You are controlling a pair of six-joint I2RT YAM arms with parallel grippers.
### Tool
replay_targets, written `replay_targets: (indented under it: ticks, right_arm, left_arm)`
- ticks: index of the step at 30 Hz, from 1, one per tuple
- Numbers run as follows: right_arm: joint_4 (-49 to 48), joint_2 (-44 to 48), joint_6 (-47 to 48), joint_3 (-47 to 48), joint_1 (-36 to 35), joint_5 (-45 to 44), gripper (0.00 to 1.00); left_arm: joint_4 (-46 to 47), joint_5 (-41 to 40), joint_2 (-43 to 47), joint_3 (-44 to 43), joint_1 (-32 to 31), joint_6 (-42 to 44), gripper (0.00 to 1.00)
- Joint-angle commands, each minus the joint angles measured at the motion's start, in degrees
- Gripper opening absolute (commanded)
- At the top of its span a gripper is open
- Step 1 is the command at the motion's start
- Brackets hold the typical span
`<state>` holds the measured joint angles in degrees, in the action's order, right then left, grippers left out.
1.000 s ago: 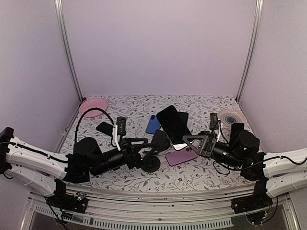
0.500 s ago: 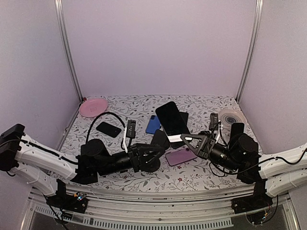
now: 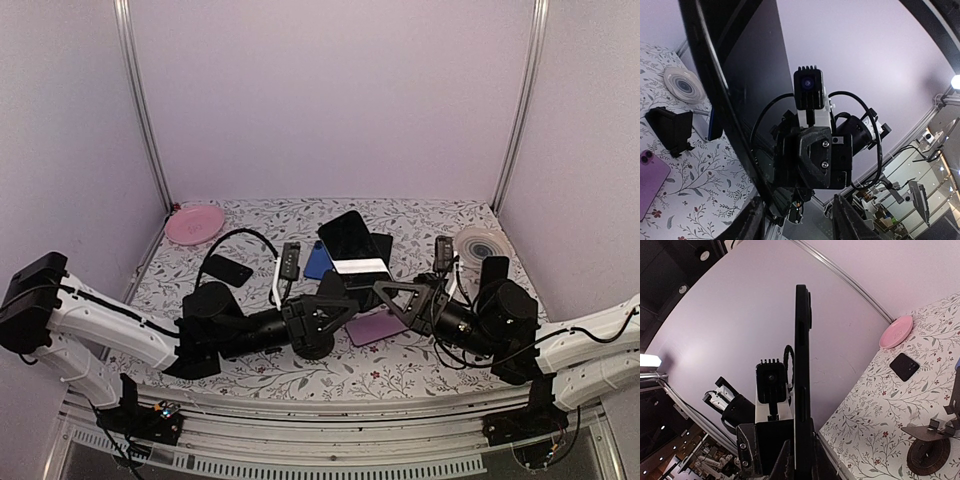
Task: Place the phone on the phone stand
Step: Pass from the right arm to the left
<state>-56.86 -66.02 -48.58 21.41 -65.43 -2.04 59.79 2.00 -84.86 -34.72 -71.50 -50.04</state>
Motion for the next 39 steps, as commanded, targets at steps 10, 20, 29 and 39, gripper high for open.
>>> replay_targets:
  ticks: [10,20,29,39]
  right_arm:
    - [-10.4,-0.4,0.5,1.9,-0.5,4.7,0.02]
    - [-14.3,-4.1,-1.7,1.5,-0.9,5.7,0.02]
    - [-0.2,2.5,-0.2,0.1,-1.0,0.0,0.36]
    - [39.6,10.8,5.7,10.8,-0.9,-13.6,0.74]
  left_arm:
    - [4.2,4.6,-2.1,-2.2,1.9,-1.4,0.34]
    - [1.8,6.6,-1.3,-3.9,1.9,1.7,0.08]
    - [-11.0,4.3,4.7,-3.7,2.0,9.8,0.00]
    - [-40.4,1.4,6.8,-11.7,2.0,19.4,0.00]
